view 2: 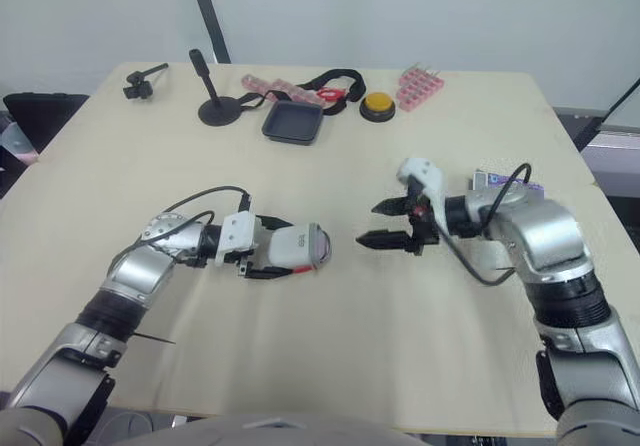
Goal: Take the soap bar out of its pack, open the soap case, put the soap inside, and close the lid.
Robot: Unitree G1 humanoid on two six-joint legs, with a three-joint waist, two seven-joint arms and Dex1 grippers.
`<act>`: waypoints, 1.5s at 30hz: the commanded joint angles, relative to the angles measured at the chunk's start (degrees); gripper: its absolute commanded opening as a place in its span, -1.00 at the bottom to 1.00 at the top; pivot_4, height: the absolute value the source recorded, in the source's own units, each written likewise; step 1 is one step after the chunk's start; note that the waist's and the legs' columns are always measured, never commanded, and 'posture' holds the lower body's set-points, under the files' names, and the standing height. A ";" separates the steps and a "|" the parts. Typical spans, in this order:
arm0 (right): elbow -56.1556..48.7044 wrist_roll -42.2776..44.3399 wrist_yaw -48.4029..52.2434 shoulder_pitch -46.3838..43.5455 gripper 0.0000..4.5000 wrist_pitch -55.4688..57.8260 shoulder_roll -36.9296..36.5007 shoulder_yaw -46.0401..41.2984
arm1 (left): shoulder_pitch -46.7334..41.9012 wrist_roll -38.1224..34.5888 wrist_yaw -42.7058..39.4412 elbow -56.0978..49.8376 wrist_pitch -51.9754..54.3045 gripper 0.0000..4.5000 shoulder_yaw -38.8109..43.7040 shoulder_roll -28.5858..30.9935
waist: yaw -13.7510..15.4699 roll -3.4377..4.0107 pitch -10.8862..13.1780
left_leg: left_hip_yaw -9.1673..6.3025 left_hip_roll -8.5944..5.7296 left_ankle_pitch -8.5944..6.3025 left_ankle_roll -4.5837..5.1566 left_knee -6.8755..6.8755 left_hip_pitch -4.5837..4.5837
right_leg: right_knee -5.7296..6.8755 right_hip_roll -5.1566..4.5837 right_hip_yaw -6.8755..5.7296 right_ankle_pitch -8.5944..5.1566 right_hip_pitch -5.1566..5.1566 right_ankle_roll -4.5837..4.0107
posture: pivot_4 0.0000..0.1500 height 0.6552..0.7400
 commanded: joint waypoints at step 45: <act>9.92 33.06 -47.48 0.83 0.16 21.92 28.77 -10.06 | 0.69 -0.98 1.06 -6.66 0.25 0.55 1.52 -1.38 | -0.18 0.08 0.03 | 0.00 -0.07 0.26 -0.30 -0.52 0.01 | -0.20 -0.07 -0.15 0.03 -0.08 0.06 | 1.00 1.00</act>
